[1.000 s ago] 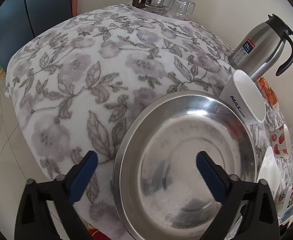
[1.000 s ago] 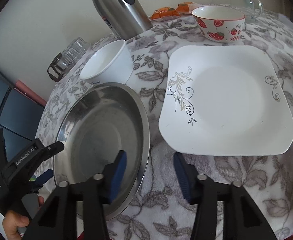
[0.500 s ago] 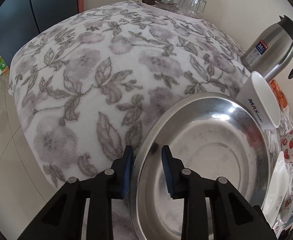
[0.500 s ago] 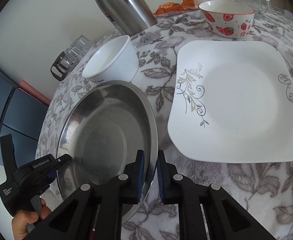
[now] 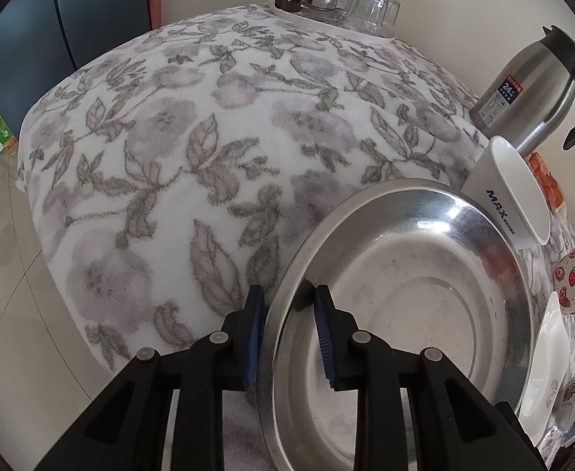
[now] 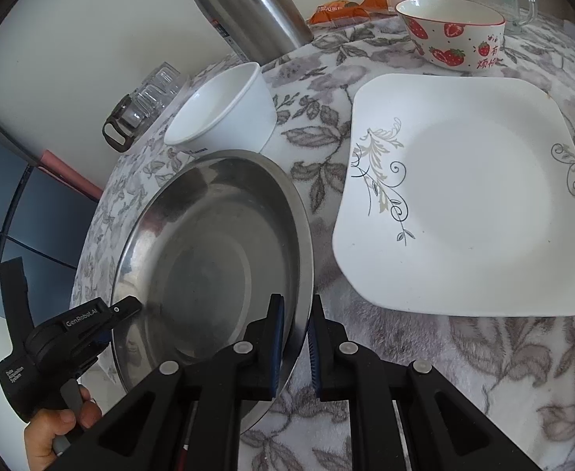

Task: Organize plates and bowls
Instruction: 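Lift the steel tray off the table with both grippers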

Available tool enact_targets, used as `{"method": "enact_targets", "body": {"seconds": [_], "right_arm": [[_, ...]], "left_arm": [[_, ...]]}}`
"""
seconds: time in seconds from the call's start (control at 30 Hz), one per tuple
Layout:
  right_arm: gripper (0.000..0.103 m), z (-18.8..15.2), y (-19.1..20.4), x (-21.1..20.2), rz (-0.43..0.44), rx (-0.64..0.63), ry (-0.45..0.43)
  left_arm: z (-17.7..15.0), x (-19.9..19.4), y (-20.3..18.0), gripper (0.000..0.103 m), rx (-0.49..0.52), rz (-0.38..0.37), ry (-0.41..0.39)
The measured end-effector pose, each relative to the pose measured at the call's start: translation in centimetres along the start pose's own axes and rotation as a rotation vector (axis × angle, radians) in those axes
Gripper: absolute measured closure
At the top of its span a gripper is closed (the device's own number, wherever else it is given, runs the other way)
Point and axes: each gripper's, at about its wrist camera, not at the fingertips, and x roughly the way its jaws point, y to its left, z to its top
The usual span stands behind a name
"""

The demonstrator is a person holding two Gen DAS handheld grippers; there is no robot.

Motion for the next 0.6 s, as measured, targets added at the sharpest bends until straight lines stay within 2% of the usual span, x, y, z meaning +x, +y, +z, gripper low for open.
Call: {"method": "enact_targets", "body": {"seconds": [0.27,0.6], "right_arm": [[0.090,0.4,-0.1,-1.3,0.030,-0.008,-0.027],[0.090,0.6,-0.7,-2.4,0.061,0.000,-0.034]], "left_arm": [[-0.1,-1.8,-0.4,0.081,0.026,0.001,-0.055],[-0.4,-3.0,-1.0,0.084,0.028,-0.008,-0.078]]}}
